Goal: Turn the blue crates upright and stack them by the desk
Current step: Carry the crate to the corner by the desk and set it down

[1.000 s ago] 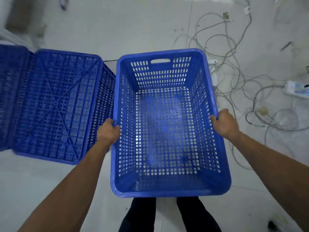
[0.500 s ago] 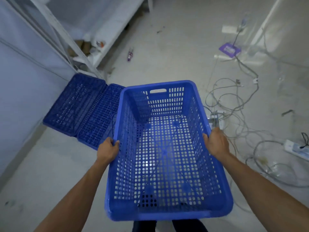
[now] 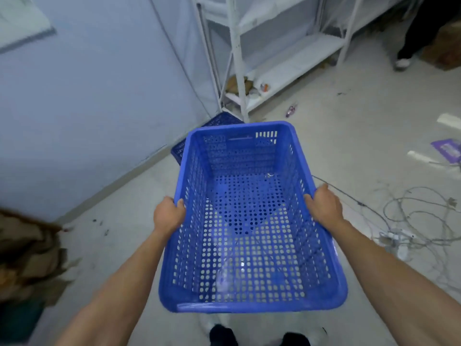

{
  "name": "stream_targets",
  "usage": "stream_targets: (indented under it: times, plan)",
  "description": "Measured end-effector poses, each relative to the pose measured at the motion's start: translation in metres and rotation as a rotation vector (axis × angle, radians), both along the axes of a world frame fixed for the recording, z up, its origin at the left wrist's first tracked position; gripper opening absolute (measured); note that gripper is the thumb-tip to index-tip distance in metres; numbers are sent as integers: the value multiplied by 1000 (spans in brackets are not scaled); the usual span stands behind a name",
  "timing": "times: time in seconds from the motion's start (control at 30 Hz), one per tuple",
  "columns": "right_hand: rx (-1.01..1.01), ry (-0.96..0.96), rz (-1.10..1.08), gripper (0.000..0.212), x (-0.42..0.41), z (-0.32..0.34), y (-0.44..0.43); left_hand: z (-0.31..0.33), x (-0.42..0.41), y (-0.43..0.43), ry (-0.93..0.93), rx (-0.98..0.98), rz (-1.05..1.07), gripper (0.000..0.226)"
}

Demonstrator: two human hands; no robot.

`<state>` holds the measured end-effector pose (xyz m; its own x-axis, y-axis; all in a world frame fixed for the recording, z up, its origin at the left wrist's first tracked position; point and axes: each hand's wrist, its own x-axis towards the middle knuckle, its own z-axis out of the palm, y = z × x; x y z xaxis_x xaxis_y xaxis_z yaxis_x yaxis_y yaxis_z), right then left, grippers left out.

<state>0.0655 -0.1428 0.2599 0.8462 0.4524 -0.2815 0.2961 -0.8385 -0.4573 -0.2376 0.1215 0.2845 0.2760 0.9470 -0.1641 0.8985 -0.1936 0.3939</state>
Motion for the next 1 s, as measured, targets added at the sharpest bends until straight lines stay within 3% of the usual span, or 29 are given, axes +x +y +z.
stream_targets:
  times: [0.27, 0.53, 1.0]
  plan:
    - [-83, -134, 217, 45, -100, 28, 155, 13, -158, 89, -190, -33, 268, 35]
    - [-79, -199, 450, 47, -194, 59, 297, 40, -284, 164, -212, -32, 459, 32]
    - [-50, -225, 734, 42, -258, 38, 566, 14, -366, 321, -135, -13, 714, 36]
